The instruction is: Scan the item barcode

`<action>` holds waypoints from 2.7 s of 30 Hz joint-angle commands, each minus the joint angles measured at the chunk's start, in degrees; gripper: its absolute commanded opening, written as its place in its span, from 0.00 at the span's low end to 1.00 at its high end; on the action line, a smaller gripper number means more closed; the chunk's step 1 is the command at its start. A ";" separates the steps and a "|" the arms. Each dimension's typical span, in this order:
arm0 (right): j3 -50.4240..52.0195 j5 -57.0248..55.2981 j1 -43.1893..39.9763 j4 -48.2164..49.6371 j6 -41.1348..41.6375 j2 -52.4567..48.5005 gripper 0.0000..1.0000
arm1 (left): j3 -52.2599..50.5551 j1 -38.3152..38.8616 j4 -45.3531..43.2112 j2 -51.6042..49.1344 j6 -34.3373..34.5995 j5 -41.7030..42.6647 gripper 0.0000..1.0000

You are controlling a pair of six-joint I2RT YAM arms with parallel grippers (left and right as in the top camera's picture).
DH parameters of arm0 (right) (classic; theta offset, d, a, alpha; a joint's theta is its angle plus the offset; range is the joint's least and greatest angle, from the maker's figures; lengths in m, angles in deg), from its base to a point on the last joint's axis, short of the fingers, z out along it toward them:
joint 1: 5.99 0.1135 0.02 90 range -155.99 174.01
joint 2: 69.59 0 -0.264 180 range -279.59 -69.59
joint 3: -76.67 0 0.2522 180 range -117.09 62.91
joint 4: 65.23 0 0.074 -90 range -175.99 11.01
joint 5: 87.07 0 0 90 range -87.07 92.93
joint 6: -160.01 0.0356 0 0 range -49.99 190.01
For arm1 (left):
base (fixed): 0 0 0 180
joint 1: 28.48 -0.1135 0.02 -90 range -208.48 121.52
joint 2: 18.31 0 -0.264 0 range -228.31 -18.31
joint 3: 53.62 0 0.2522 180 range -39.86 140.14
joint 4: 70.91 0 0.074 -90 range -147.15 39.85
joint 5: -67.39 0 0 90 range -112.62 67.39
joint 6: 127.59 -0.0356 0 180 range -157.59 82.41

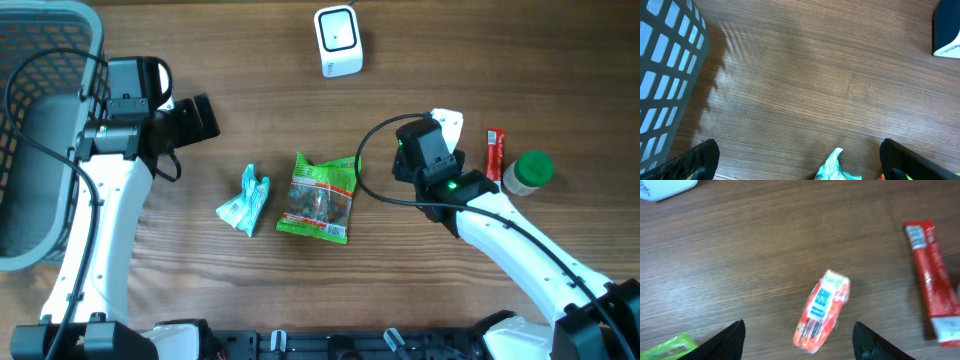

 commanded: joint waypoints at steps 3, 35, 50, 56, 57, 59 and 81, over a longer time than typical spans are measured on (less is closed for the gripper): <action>-0.81 8.83 -2.91 -1.46 6.16 0.07 0.72 | 1.01 -0.20 -0.15 0.39 -0.72 -0.35 1.00; -0.81 17.55 -8.00 -4.44 -8.22 2.67 1.00 | 1.01 -0.20 -0.15 0.39 -0.72 -0.35 1.00; -0.81 17.55 -8.00 -4.44 -8.22 2.67 1.00 | 1.01 -0.20 -0.15 0.39 -0.72 -0.35 1.00; -0.81 17.55 -8.00 -4.44 -8.24 2.67 1.00 | 1.01 -0.20 -0.15 0.39 -0.72 -0.35 1.00; -0.81 17.55 -8.00 -4.44 -8.22 2.67 1.00 | 1.01 -0.20 -0.15 0.39 -0.72 -0.35 1.00; -0.81 17.55 -8.00 -4.44 -8.24 2.67 1.00 | 1.01 -0.20 -0.15 0.39 -0.72 -0.35 1.00; -0.81 17.55 -8.00 -4.44 -8.22 2.67 1.00 | 1.01 -0.20 -0.15 0.39 -0.72 -0.35 1.00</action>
